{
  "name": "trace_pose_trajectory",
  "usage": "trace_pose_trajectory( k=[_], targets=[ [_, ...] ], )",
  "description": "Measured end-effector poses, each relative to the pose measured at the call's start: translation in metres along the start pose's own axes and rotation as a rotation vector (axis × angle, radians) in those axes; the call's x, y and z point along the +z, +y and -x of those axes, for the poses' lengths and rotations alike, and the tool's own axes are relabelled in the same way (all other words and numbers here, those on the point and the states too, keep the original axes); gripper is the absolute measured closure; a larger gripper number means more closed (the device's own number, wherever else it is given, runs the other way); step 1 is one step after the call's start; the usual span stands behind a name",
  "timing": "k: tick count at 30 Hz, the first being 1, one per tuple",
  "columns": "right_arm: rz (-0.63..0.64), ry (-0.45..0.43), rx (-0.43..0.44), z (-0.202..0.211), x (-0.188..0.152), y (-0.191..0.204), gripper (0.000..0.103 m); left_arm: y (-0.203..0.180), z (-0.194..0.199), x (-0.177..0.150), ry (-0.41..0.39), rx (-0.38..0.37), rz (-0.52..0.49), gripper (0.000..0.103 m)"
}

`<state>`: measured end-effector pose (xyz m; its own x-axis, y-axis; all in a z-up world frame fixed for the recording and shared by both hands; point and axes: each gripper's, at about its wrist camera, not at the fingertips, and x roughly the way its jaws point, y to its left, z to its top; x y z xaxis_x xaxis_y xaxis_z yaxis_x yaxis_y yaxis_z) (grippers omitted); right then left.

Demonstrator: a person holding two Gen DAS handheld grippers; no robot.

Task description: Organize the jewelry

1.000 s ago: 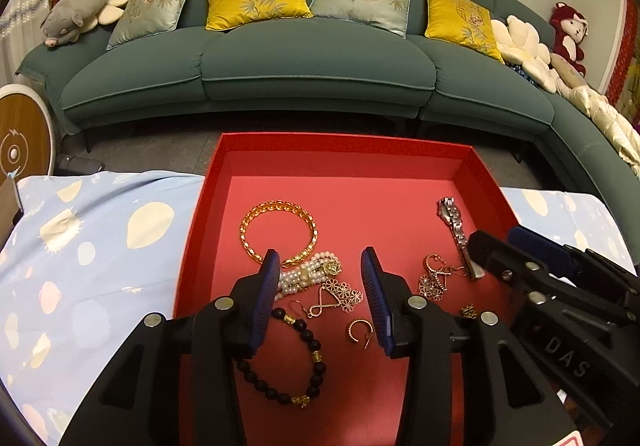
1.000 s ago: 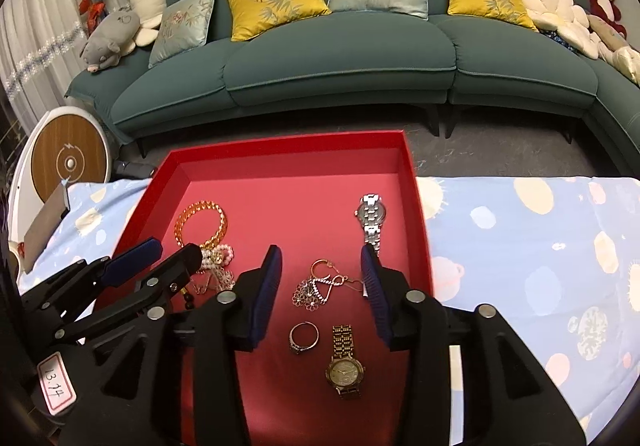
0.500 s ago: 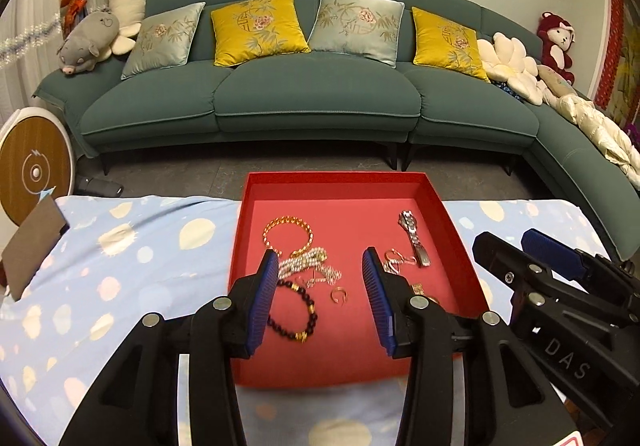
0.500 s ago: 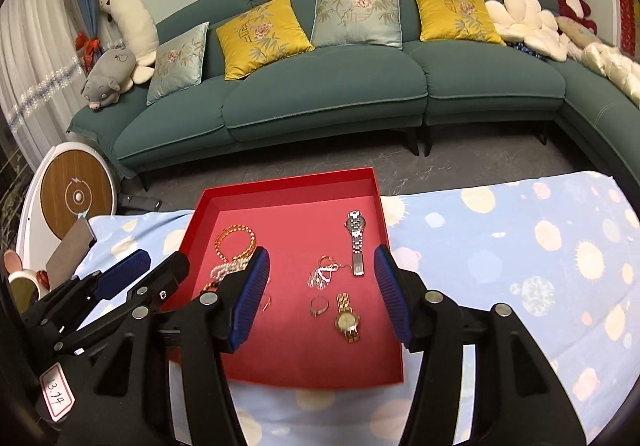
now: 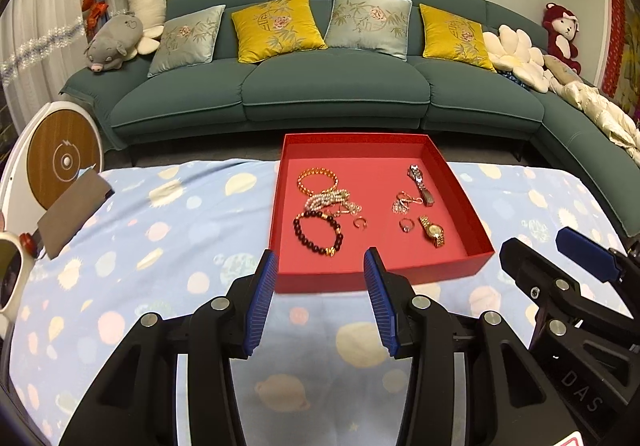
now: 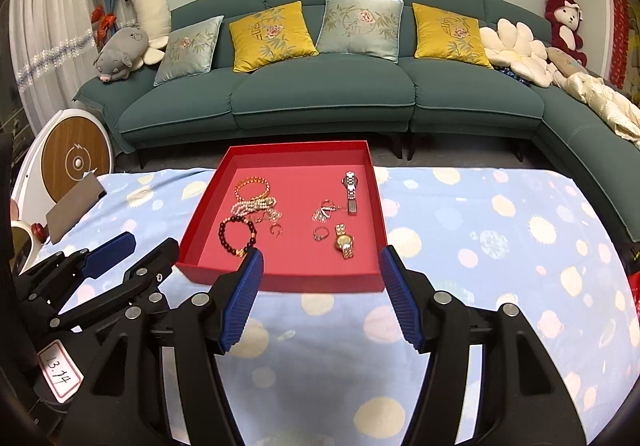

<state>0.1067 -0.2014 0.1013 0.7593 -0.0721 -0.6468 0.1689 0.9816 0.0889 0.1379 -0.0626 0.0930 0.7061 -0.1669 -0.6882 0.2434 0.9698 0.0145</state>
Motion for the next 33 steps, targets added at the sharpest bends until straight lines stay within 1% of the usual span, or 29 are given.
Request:
trace_pose_trajectory(
  k=[4,9,14,16,18,19,21,22,27,33],
  targets=[
    [-0.034,0.011,0.017,0.010,-0.012,-0.003,0.042,0.003,0.010,-0.011,0.008,-0.001,0.018,0.060],
    [0.004,-0.016,-0.035,0.023,-0.031,0.003,0.034,0.002,0.015,-0.033,0.034,0.009,0.014,0.060],
    [0.060,-0.013,-0.080,0.027,-0.055,0.008,0.033,-0.001,0.012,-0.059,0.078,0.028,-0.010,0.059],
    [0.074,-0.003,-0.093,0.026,-0.064,0.009,0.033,-0.001,0.009,-0.065,0.089,0.044,-0.019,0.054],
    [0.089,0.008,-0.099,0.024,-0.070,0.008,0.032,-0.002,0.006,-0.069,0.085,0.064,-0.028,0.045],
    [0.096,0.011,-0.103,0.023,-0.071,0.007,0.030,-0.001,0.005,-0.070,0.081,0.076,-0.033,0.042],
    [0.095,0.008,-0.116,0.021,-0.074,0.004,0.022,-0.001,0.004,-0.071,0.073,0.083,-0.041,0.035],
    [0.091,0.006,-0.118,0.020,-0.076,0.002,0.021,-0.002,0.003,-0.072,0.072,0.092,-0.046,0.034],
    [0.075,0.039,-0.113,0.008,-0.084,-0.005,0.021,-0.003,-0.004,-0.079,0.091,0.095,-0.070,0.032],
    [0.092,0.060,-0.123,-0.001,-0.093,-0.005,0.019,0.000,-0.012,-0.089,0.125,0.088,-0.041,0.030]
  ],
)
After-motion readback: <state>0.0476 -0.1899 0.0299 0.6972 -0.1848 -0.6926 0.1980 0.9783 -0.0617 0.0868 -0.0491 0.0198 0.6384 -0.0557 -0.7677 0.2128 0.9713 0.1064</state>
